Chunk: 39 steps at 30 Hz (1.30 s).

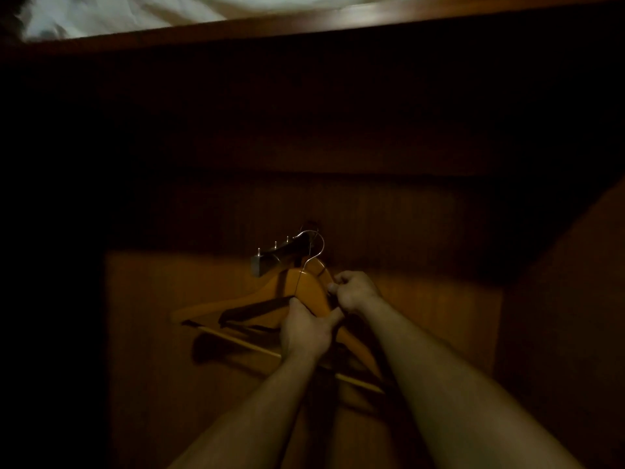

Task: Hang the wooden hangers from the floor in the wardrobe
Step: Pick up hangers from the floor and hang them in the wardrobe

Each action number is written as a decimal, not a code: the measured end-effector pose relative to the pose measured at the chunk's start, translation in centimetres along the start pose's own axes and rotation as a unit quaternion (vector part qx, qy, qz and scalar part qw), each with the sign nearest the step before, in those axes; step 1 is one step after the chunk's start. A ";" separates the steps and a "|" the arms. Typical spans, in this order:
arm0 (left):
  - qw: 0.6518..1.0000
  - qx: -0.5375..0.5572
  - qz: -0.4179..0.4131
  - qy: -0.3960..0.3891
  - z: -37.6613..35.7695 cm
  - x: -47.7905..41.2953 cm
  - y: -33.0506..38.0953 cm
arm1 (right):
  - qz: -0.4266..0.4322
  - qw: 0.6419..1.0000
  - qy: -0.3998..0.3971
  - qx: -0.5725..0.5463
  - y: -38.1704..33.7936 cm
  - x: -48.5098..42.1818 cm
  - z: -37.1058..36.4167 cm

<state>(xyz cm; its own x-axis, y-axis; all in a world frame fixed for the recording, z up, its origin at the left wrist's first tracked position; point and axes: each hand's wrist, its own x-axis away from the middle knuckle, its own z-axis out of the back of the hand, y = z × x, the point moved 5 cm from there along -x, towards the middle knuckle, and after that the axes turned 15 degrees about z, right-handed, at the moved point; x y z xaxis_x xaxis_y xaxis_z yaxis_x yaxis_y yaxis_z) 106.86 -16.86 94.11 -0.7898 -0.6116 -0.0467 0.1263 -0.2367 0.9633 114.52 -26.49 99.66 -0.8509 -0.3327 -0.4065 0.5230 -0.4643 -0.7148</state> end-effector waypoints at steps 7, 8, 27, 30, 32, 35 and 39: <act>1.000 -0.013 0.008 0.010 -0.5 -0.9 -0.7 | 0.002 1.000 -0.018 0.002 1.2 -0.9 -0.6; 1.000 -0.016 0.007 0.011 -0.6 -0.9 -0.8 | 0.003 1.000 -0.021 0.003 1.4 -0.9 -0.7; 0.994 -0.095 -0.049 -0.021 -1.6 -1.3 -0.4 | 0.018 0.999 -0.032 0.011 2.8 -1.3 -0.4; 0.993 -0.102 -0.061 -0.020 -1.4 -0.7 0.1 | 0.041 0.999 0.005 -0.010 2.8 -0.6 0.5; 0.991 -0.110 -0.073 -0.027 -1.3 -0.3 0.8 | 0.069 0.997 0.038 -0.029 2.3 0.5 1.5; 0.990 -0.104 -0.087 -0.042 -1.4 -0.1 1.7 | 0.101 0.989 0.006 -0.108 1.0 2.3 2.2; 0.984 -0.125 -0.117 -0.056 -1.2 0.1 2.9 | 0.132 0.980 -0.055 -0.142 -0.9 3.2 2.4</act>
<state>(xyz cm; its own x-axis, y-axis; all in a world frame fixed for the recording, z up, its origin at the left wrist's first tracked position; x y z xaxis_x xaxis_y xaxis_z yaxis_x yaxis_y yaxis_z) 107.85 -18.53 96.57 -0.8744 -0.4345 -0.2162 0.0660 -0.5478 0.8340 111.43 -29.10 100.43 -0.6697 -0.5034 -0.5460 0.6759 -0.1086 -0.7289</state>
